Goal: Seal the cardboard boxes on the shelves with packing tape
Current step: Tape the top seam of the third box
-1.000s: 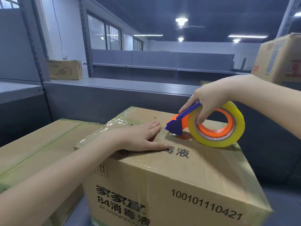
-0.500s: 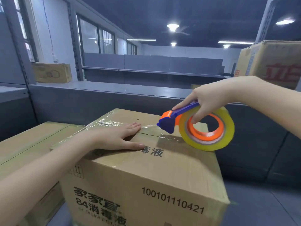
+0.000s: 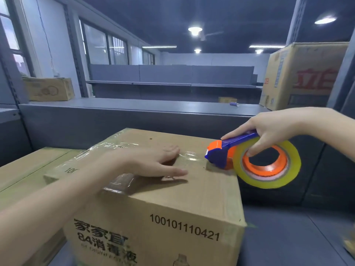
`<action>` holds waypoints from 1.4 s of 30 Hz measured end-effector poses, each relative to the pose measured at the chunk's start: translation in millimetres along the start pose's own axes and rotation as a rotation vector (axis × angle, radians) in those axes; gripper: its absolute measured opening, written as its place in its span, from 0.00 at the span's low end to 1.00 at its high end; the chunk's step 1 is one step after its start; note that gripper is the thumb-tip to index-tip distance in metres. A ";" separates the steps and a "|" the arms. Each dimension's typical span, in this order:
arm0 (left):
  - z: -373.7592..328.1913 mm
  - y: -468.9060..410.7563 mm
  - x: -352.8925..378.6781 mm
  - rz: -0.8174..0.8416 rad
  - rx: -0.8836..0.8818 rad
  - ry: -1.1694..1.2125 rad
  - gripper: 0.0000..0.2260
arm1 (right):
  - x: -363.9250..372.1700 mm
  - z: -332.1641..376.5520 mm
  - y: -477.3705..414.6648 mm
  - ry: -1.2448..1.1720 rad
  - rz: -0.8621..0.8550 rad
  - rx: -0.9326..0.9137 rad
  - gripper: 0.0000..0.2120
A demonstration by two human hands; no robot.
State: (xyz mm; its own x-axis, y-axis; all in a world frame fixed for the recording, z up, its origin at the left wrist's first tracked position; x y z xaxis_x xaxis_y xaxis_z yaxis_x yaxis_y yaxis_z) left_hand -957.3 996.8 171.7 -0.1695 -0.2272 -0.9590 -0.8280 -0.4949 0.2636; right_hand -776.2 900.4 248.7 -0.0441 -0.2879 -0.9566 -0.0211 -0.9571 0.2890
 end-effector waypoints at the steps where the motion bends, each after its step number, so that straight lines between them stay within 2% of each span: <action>1: -11.5 -3.0 4.5 0.002 0.055 0.006 0.46 | 0.4 -0.2 0.0 -0.006 -0.002 -0.002 0.27; 12: 11.9 10.3 6.5 0.013 0.079 0.063 0.46 | 2.5 21.0 -8.2 -0.049 -0.061 -0.071 0.25; 21: 11.2 11.9 12.3 -0.008 0.120 0.051 0.49 | 13.6 14.8 13.8 -0.070 -0.079 -0.037 0.27; 27: 11.4 9.6 11.6 0.026 0.094 0.058 0.47 | 25.2 -30.8 54.2 -0.102 -0.082 0.048 0.28; 33: -9.2 7.0 -4.1 0.027 -0.036 -0.089 0.50 | 39.8 -36.3 56.5 -0.070 -0.081 0.052 0.28; 38: -83.6 -11.1 1.1 0.009 0.247 0.016 0.42 | 43.6 -33.6 56.4 -0.074 -0.091 0.036 0.27; 42: -90.5 -19.5 18.0 0.025 0.292 -0.019 0.40 | 51.2 -33.7 57.7 -0.085 -0.121 0.029 0.27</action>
State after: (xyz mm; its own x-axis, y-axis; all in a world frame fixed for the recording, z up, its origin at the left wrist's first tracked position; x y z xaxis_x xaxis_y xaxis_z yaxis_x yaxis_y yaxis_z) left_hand -895.9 926.4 158.7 -0.1991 -0.2191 -0.9552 -0.9418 -0.2267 0.2483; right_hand -746.1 829.3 215.2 -0.1234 -0.1657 -0.9784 -0.0604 -0.9829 0.1741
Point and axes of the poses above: each hand's wrist, its own y-axis away from the middle knuckle, its own x-axis out of the palm, z = x × y, the point moved 8 cm from there along -y, towards the middle knuckle, and after that the axes turned 3 degrees about z, right-handed, at the moved point
